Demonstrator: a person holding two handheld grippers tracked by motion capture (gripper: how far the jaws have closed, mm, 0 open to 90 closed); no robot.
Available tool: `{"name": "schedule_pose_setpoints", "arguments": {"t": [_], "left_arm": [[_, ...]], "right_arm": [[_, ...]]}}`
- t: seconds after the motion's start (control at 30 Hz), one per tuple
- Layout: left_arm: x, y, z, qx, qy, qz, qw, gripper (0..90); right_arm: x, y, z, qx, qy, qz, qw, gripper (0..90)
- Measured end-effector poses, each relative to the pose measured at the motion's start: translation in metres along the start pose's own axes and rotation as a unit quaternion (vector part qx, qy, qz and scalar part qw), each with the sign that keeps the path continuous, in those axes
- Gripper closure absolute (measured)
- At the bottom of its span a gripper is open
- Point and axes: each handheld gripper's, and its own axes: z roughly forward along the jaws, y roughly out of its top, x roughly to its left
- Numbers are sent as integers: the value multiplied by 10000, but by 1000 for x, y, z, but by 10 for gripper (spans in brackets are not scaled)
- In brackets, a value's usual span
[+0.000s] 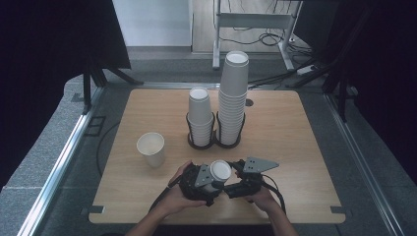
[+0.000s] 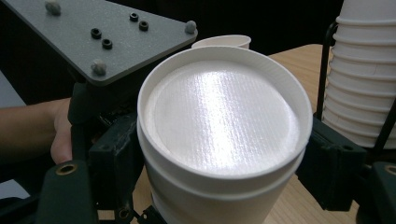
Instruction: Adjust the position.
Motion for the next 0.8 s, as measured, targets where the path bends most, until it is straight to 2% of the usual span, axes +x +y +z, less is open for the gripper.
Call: {"name": "schedule_pose_setpoints", "arguments": {"t": [0.2, 0.4, 0.5, 0.57, 0.63, 0.7, 0.77, 0.8], "left_arm": [[0, 1, -2, 166, 52, 214, 9996, 125], [0, 3, -6, 406, 137, 461, 9980, 137], [0, 3, -6, 469, 169, 526, 9974, 140], [-1, 4, -5, 546, 232, 637, 9962, 141], [-3, 5, -4, 626, 316, 784, 9944, 141], [-5, 7, -2, 716, 372, 901, 9927, 141], [-7, 9, -1, 821, 500, 1069, 9896, 141], [-8, 10, 0, 820, 536, 1100, 9891, 140]], "right_arm": [[-2, -1, -1, 38, 30, 0, 10000, 227], [-3, -2, 0, 81, 67, 58, 9999, 219], [-5, -1, 0, 196, 109, 190, 9996, 213], [-6, 2, 0, 340, 133, 140, 9992, 184], [-7, 7, -4, 551, 48, 4, 9985, 150], [-9, 14, -9, 777, 87, -78, 9969, 135], [-11, 24, -15, 1092, 132, -165, 9938, 129], [-11, 30, -17, 1262, 191, -193, 9916, 128]]}}
